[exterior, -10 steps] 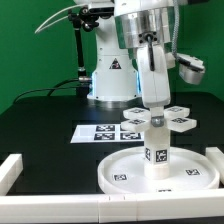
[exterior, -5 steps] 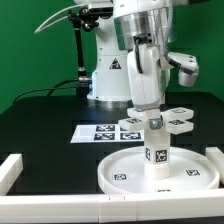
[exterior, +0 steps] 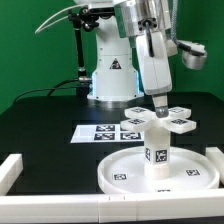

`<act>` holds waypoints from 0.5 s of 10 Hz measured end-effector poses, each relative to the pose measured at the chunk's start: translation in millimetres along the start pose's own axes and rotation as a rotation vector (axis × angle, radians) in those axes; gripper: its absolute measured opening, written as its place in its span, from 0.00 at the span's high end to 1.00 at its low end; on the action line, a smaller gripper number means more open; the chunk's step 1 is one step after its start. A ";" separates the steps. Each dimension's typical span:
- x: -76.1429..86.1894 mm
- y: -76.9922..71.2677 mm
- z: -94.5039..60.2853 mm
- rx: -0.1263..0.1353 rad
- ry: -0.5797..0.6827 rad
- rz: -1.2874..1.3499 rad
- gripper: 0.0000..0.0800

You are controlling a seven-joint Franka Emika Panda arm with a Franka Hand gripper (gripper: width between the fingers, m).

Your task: Assemble round table

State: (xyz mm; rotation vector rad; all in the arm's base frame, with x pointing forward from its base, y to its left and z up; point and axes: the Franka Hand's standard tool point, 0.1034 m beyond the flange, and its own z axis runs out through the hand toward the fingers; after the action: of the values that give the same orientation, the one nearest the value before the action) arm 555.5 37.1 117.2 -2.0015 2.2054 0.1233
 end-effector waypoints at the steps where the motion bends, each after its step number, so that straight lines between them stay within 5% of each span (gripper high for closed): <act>1: 0.0 0.1 0.2 0.000 0.000 -0.073 0.19; 5: -8.5 -6.2 -1.3 -0.041 -0.007 -0.562 0.19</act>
Offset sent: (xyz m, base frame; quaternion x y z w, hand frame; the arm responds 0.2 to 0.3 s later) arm 0.0146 0.0042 0.0101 -0.0587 0.0132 -0.3230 0.9445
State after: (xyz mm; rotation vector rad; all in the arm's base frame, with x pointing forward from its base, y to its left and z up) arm 562.3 44.6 120.2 -2.5430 1.5622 0.1032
